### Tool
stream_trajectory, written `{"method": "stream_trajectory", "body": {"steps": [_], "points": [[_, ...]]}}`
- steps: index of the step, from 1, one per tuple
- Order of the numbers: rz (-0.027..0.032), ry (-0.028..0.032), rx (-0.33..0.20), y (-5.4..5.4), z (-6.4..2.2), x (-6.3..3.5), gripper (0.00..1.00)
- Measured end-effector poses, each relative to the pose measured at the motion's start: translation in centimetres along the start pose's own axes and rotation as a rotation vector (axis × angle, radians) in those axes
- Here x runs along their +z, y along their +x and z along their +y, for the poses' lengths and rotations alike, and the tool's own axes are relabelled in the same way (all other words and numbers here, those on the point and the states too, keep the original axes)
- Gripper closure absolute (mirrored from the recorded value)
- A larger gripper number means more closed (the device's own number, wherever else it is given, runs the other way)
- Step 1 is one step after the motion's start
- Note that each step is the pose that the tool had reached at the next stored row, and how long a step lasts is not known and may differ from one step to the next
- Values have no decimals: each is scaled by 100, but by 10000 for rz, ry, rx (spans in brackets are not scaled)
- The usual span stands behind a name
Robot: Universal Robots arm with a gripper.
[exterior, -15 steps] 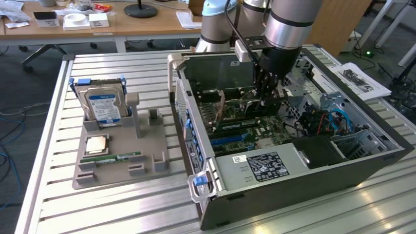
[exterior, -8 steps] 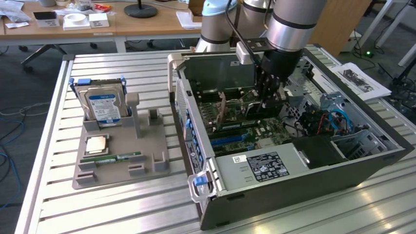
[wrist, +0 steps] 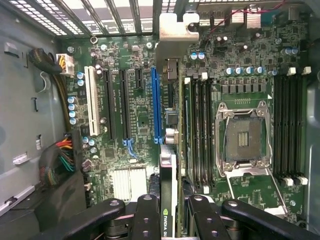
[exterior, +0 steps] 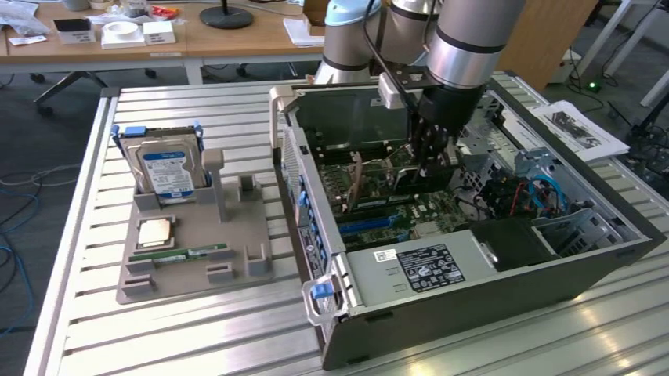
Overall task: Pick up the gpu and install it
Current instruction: 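Insert the gpu into the slot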
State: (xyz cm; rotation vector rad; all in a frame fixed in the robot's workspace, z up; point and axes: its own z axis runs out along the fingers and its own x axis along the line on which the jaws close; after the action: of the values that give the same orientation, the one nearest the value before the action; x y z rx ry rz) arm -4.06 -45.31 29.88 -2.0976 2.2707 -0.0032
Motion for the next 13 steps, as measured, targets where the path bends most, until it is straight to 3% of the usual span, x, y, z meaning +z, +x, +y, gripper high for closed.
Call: {"method": "stream_trajectory", "body": {"steps": [13], "points": [[4,-1,0,8,7,90,73]]}}
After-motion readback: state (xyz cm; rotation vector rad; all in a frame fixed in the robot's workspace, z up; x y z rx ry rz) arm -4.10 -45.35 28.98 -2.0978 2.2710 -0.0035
